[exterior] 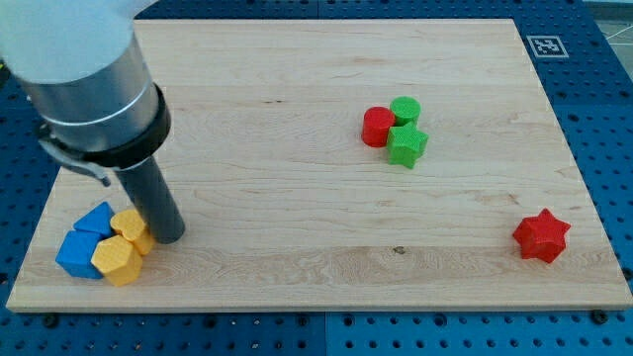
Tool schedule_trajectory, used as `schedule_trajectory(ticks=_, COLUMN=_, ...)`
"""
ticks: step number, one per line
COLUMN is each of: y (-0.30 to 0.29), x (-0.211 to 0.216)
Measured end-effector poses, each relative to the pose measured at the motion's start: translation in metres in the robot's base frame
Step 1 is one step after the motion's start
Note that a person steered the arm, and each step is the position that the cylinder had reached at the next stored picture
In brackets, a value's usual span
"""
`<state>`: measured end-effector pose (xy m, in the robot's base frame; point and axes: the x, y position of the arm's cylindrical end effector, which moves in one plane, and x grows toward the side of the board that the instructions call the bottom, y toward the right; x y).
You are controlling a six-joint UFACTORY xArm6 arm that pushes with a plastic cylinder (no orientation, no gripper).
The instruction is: Move green star to the yellow heart
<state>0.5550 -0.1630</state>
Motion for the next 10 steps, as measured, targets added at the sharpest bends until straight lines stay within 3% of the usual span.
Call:
schedule_trajectory(ticks=2, y=-0.015, x=0.017)
schedule_trajectory(ticks=3, y=0.035, x=0.004)
schedule_trajectory(ticks=6, y=0.293, x=-0.018)
schedule_trajectory(ticks=7, y=0.344, x=-0.038)
schedule_trajectory(ticks=9, y=0.344, x=-0.131)
schedule_trajectory(ticks=10, y=0.332, x=-0.131)
